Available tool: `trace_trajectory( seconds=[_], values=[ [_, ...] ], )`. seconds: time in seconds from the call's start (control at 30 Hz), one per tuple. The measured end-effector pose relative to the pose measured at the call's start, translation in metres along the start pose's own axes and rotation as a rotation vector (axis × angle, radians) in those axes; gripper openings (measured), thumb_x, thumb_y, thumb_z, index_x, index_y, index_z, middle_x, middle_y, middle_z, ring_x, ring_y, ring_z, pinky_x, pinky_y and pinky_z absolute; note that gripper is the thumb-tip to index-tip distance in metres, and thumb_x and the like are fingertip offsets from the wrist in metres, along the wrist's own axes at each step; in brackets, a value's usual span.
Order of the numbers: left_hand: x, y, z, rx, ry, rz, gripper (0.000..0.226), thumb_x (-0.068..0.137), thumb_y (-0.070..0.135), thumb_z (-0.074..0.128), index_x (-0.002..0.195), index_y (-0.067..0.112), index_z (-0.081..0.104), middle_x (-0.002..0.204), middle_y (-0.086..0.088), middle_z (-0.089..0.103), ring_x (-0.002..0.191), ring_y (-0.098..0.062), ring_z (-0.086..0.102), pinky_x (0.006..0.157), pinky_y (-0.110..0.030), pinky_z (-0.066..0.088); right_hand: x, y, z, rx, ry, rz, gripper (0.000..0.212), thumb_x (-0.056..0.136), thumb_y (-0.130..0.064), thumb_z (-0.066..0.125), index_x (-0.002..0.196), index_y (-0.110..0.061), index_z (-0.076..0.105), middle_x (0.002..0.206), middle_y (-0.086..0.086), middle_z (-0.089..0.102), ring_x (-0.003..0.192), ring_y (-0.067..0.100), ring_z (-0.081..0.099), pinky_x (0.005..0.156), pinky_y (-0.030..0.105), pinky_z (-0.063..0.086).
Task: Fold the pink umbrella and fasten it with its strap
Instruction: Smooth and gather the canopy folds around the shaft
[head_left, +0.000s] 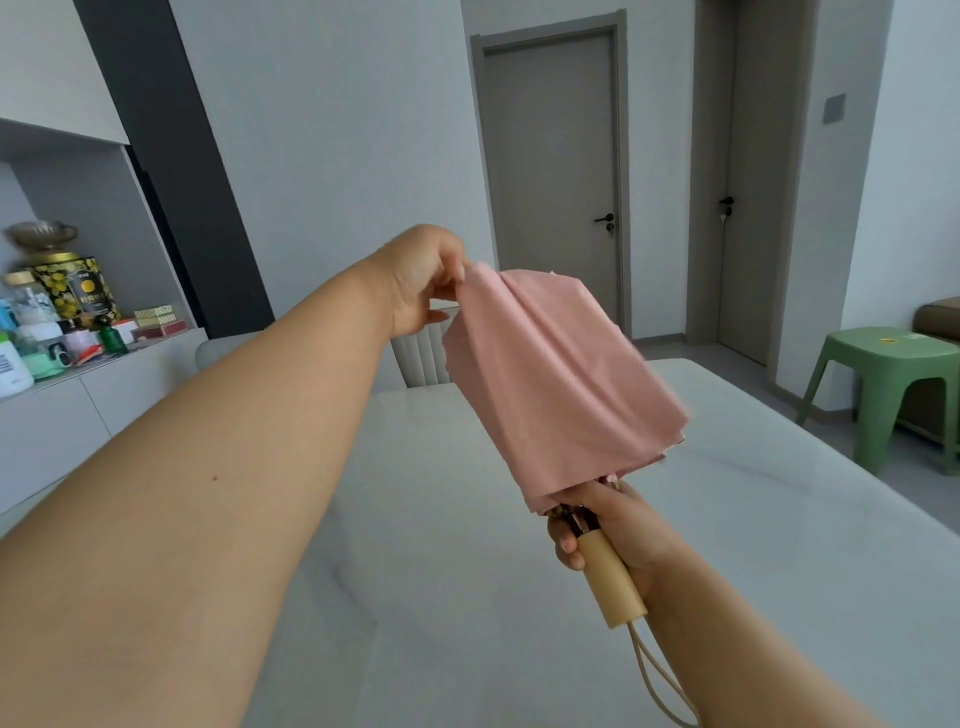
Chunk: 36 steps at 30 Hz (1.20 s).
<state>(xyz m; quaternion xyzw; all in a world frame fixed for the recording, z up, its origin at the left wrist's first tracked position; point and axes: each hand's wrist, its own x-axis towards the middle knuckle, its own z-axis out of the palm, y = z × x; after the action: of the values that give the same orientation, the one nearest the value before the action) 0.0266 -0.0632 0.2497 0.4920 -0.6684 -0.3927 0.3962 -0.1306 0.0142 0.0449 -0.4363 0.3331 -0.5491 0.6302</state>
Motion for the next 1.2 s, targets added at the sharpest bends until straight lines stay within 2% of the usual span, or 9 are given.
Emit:
trace_trajectory(
  seconds=[0.1,0.23,0.37,0.47,0.63,0.77,0.87,0.97,1.2],
  values=[
    [0.005,-0.003,-0.007,-0.192,-0.038,0.034,0.024,0.063,0.022,0.047,0.041,0.022,0.036,0.054,0.005,0.042,0.067,-0.017,0.040,0.085,-0.038,0.031,0.000,0.001,0.000,-0.007,-0.001,0.009,0.016,0.078,-0.004,0.062,0.086,-0.004,0.049,0.053,0.011,0.054,0.036,0.019,0.044,0.038,0.024,0.038],
    [0.006,-0.003,-0.010,0.013,-0.042,0.067,0.031,0.084,0.025,0.047,0.054,0.023,0.042,0.055,0.007,0.046,0.069,-0.015,0.042,0.087,-0.039,0.028,0.001,0.003,0.002,-0.007,0.002,0.011,0.027,0.067,-0.011,0.063,0.090,-0.003,0.051,0.062,0.013,0.057,0.038,0.019,0.046,0.039,0.025,0.039],
    [-0.001,0.000,-0.014,0.053,-0.039,0.072,0.011,0.061,0.020,0.060,0.071,0.020,0.055,0.064,0.006,0.055,0.073,-0.015,0.047,0.078,-0.033,0.032,0.000,0.002,0.002,0.001,0.001,0.008,0.024,0.066,-0.010,0.063,0.086,-0.002,0.053,0.064,0.014,0.059,0.038,0.019,0.047,0.038,0.025,0.039],
    [0.002,-0.002,-0.020,-0.021,-0.033,0.068,0.028,0.059,0.017,0.058,0.086,0.020,0.062,0.071,0.003,0.052,0.076,-0.016,0.043,0.074,-0.030,0.033,-0.001,0.002,0.002,-0.002,-0.009,0.004,0.021,0.067,-0.009,0.062,0.085,-0.002,0.053,0.060,0.013,0.059,0.038,0.019,0.046,0.038,0.025,0.039],
    [0.002,-0.004,-0.023,0.124,-0.070,0.079,0.040,0.060,0.017,0.058,0.099,0.021,0.064,0.074,0.004,0.048,0.062,-0.010,0.034,0.061,-0.028,0.026,-0.001,0.000,0.003,0.003,-0.031,0.009,0.019,0.066,-0.009,0.062,0.082,-0.003,0.053,0.057,0.010,0.059,0.036,0.019,0.045,0.038,0.024,0.039],
    [0.011,-0.003,-0.032,0.036,-0.078,0.056,0.029,0.070,0.009,0.061,0.098,0.018,0.063,0.067,0.004,0.040,0.056,-0.010,0.030,0.057,-0.027,0.022,0.000,0.002,0.002,-0.005,-0.018,0.012,0.022,0.065,-0.008,0.063,0.084,-0.003,0.053,0.064,0.014,0.059,0.038,0.020,0.046,0.038,0.025,0.039],
    [0.013,-0.004,-0.033,0.201,-0.011,-0.065,0.004,0.085,0.022,0.063,0.084,0.021,0.060,0.065,0.004,0.034,0.055,-0.011,0.026,0.056,-0.026,0.023,0.001,0.003,0.002,0.018,-0.017,0.023,0.022,0.066,-0.006,0.063,0.085,-0.003,0.053,0.067,0.015,0.059,0.039,0.021,0.047,0.038,0.025,0.040],
    [0.014,-0.010,-0.033,0.320,-0.049,-0.180,0.014,0.083,0.029,0.068,0.076,0.022,0.058,0.064,0.003,0.036,0.053,-0.013,0.028,0.056,-0.026,0.028,0.002,0.004,0.000,0.012,-0.023,0.026,0.026,0.067,-0.007,0.064,0.090,-0.001,0.053,0.073,0.018,0.060,0.039,0.021,0.047,0.039,0.026,0.040],
    [0.016,-0.019,-0.038,0.208,-0.032,-0.123,0.024,0.089,0.016,0.062,0.067,0.020,0.056,0.069,0.000,0.049,0.056,-0.013,0.044,0.056,-0.025,0.041,0.001,0.003,0.000,0.040,-0.058,-0.001,0.019,0.067,-0.006,0.063,0.083,0.000,0.056,0.076,0.020,0.063,0.039,0.020,0.045,0.038,0.025,0.039]
  ],
)
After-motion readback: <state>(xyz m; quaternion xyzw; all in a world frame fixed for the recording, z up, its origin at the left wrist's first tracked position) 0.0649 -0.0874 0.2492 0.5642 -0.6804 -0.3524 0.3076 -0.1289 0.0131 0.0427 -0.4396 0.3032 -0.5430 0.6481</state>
